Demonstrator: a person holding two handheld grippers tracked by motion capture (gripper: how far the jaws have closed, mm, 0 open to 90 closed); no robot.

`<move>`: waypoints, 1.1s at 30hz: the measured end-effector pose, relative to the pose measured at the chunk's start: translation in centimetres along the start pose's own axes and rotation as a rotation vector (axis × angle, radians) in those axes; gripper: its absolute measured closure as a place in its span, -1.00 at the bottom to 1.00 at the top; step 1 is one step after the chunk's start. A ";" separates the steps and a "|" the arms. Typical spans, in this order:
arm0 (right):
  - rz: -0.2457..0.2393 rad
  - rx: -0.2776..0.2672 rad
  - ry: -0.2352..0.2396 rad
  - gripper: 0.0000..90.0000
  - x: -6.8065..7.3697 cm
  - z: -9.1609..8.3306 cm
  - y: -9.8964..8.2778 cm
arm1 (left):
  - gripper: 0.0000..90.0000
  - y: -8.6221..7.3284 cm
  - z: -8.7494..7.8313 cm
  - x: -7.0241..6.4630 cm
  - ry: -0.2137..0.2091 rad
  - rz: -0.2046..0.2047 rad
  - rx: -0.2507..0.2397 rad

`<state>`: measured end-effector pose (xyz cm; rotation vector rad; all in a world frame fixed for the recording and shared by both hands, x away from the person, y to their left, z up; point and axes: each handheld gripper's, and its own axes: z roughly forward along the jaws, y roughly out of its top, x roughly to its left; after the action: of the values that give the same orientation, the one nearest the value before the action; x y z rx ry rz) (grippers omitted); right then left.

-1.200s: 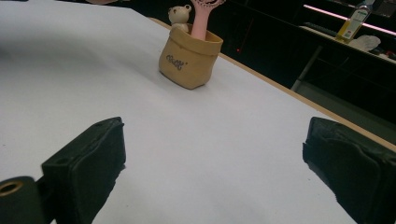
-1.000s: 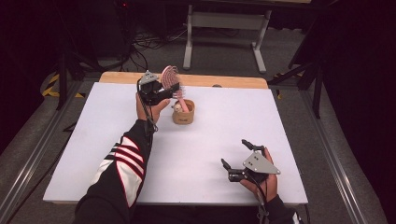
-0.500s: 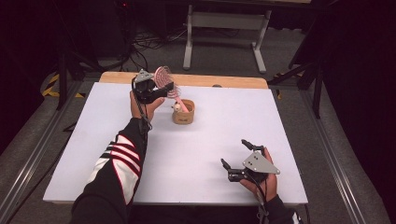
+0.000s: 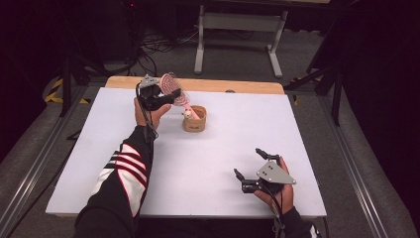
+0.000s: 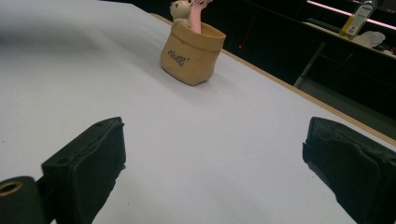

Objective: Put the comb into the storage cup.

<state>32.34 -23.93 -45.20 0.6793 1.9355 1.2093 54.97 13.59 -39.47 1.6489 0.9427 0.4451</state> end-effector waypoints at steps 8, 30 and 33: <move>-0.002 0.007 0.013 -0.85 0.1 0.1 0.0 | 0.01 -0.2 -0.2 0.2 -0.006 0.014 -0.003; -0.019 0.010 0.018 -0.85 0.2 0.1 0.0 | -0.51 0.1 -0.7 0.5 0.017 0.021 0.006; -0.020 0.011 0.018 -0.85 0.2 0.1 0.0 | -0.53 0.0 -0.8 0.4 0.026 0.038 0.007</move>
<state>32.30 -23.69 -45.26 0.6556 1.9602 1.1976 54.69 14.39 -39.29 1.6732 0.9343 0.4911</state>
